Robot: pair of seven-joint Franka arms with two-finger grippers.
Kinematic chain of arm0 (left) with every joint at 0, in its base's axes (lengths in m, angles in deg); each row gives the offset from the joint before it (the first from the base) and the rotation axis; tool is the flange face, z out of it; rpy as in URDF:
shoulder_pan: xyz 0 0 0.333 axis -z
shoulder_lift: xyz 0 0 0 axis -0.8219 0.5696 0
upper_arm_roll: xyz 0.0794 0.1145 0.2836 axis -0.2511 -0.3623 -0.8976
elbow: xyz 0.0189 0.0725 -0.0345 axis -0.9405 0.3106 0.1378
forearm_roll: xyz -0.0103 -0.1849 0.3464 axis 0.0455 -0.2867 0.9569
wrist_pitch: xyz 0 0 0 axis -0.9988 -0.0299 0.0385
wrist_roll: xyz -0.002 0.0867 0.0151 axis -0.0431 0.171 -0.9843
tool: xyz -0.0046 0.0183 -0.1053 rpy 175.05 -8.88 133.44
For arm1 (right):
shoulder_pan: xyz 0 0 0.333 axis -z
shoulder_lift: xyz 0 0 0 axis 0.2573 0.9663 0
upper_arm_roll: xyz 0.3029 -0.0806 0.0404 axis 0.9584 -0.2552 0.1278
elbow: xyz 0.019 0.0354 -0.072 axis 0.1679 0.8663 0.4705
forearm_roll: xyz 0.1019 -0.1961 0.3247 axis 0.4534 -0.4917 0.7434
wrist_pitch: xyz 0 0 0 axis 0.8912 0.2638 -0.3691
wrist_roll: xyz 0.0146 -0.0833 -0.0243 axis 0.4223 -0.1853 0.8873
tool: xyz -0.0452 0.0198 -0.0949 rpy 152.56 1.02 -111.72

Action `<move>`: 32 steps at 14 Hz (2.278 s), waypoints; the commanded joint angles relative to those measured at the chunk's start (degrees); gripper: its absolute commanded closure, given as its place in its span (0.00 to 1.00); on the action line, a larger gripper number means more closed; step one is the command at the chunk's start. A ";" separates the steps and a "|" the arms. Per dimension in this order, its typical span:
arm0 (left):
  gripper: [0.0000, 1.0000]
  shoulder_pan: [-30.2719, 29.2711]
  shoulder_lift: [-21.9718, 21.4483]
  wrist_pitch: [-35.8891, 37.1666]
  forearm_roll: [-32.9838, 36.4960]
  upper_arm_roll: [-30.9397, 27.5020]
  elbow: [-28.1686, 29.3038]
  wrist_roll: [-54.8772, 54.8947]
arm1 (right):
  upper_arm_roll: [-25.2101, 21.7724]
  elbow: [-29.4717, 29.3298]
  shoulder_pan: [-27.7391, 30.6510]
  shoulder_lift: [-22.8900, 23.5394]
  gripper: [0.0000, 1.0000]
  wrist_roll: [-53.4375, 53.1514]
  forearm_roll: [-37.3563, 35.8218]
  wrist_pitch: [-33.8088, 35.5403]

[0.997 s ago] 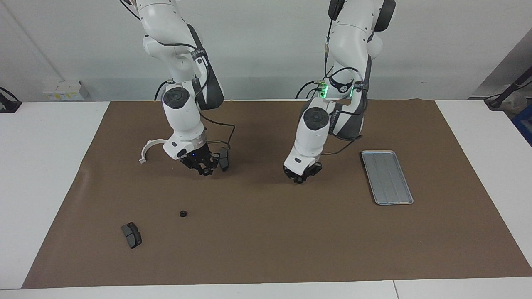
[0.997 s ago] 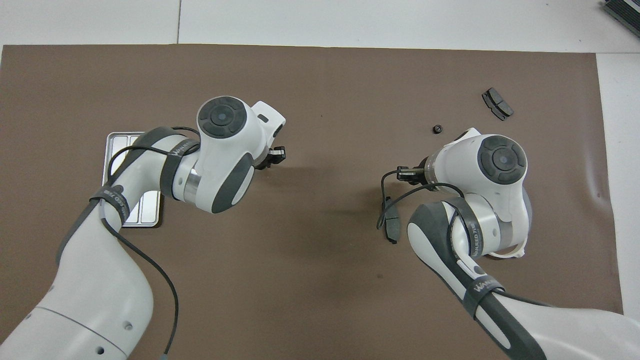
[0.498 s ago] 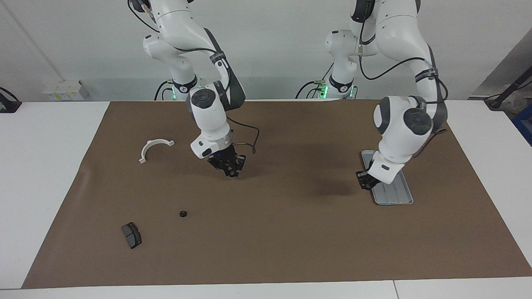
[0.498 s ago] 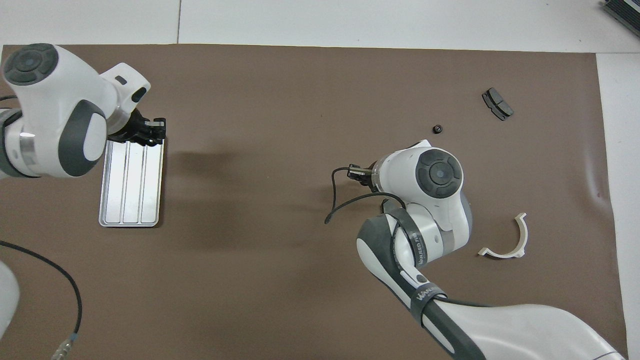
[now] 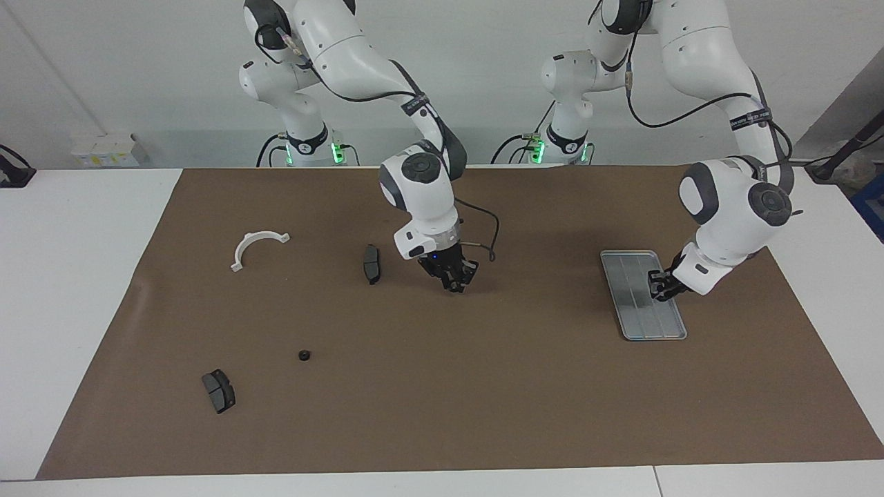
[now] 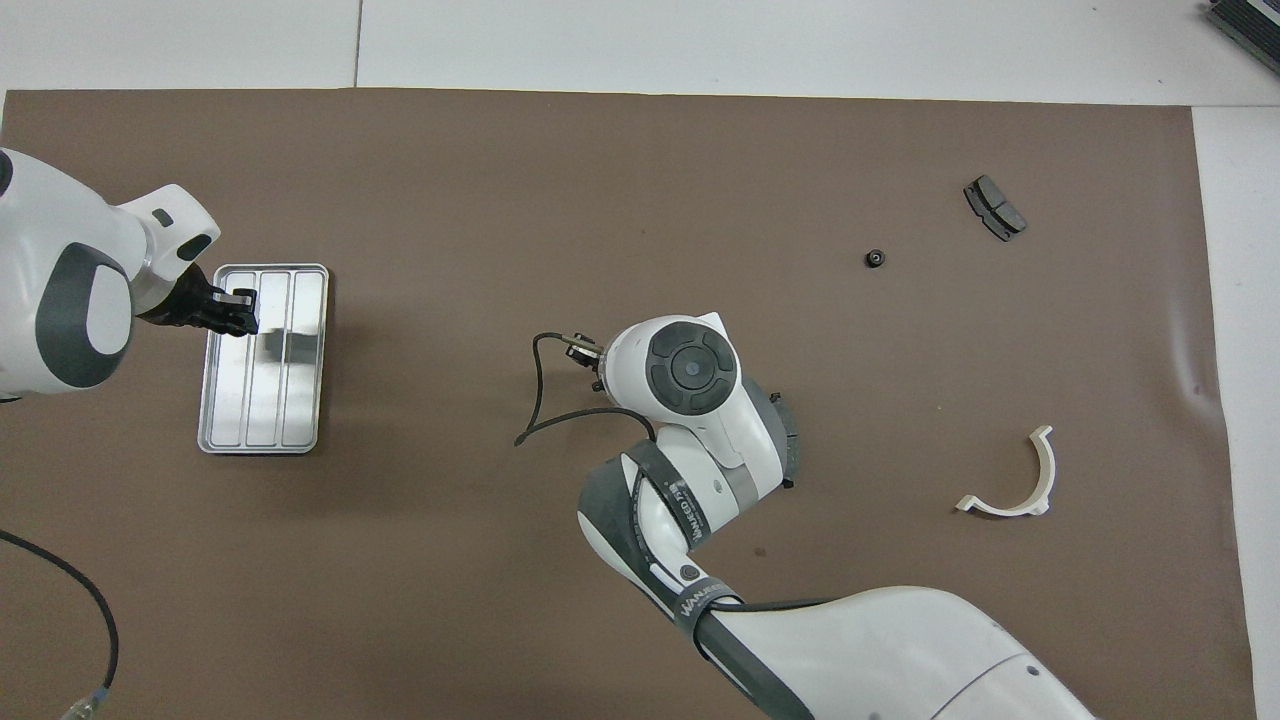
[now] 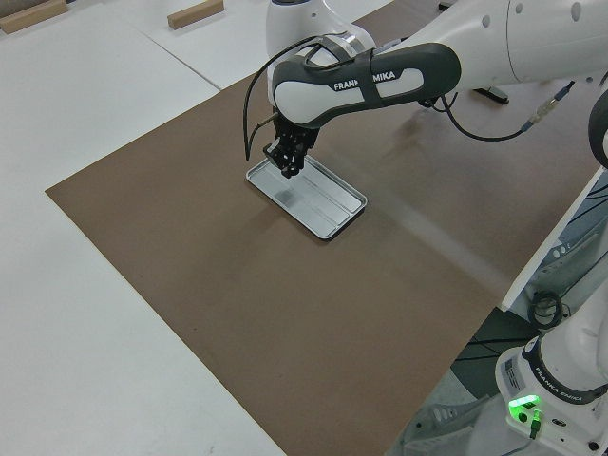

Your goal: Pick bearing gear from pile to tray

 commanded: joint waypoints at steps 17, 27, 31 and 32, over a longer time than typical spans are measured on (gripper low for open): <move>0.35 28.95 -0.18 -6.52 -0.57 0.28 0.59 -38.33 | -0.09 -6.97 22.49 1.53 0.00 39.38 -6.51 9.36; 0.35 33.36 2.72 -15.76 -4.52 0.36 0.77 -37.29 | -0.18 -11.72 27.77 5.67 0.25 51.98 -7.22 13.14; 0.35 35.64 4.48 -16.29 -4.52 0.28 0.68 -37.63 | -0.18 -11.11 28.57 5.67 0.28 53.12 -7.13 12.79; 0.35 36.26 4.48 -16.20 -4.52 0.28 0.68 -37.98 | -0.18 -11.02 28.65 5.67 0.37 53.21 -7.13 12.88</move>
